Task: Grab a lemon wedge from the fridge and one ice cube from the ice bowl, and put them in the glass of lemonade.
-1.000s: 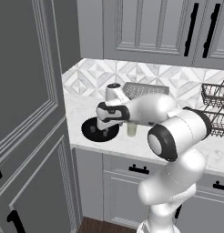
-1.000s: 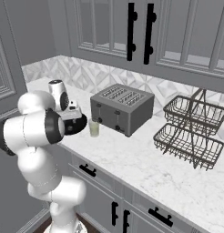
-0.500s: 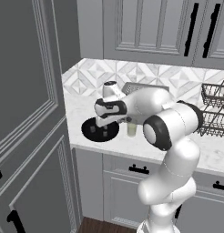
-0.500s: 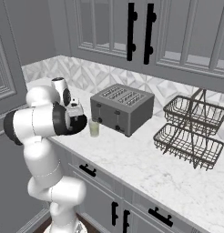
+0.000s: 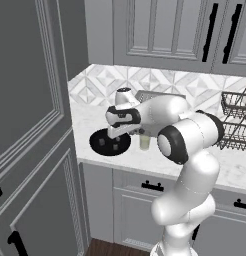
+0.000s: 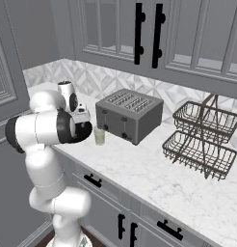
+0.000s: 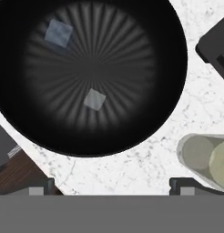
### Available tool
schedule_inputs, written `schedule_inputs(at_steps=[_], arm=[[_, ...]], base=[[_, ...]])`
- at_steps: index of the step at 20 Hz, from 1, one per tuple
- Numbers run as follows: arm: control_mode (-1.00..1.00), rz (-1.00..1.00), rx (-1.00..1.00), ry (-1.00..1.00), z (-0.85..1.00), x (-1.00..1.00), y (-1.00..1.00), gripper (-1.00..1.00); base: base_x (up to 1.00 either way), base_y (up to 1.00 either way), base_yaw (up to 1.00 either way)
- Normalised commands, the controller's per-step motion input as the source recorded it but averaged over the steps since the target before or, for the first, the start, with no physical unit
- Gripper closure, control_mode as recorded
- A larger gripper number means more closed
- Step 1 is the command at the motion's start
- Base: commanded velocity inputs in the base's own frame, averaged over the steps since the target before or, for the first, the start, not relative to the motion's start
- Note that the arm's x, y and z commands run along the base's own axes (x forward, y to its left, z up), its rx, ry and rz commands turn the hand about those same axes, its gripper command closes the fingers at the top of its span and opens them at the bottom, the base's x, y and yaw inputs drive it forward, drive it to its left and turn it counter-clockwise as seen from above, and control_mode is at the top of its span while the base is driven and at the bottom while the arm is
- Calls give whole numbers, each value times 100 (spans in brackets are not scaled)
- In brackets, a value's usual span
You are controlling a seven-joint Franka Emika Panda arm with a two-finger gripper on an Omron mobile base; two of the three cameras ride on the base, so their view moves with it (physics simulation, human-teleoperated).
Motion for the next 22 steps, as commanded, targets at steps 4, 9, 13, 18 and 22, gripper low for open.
schedule_inputs(at_steps=[4,9,13,18,22], arm=[[-100,4,0,-1,-1,0,26,-100],[-100,0,0,1,0,28,12,-100],[-100,0,0,5,0,32,0,-100],[-100,0,0,0,-26,0,0,-100],[-100,0,0,0,-44,3,6,-100]], base=[[0,0,0],[0,0,0],[0,0,0],[0,0,0],[0,0,0]])
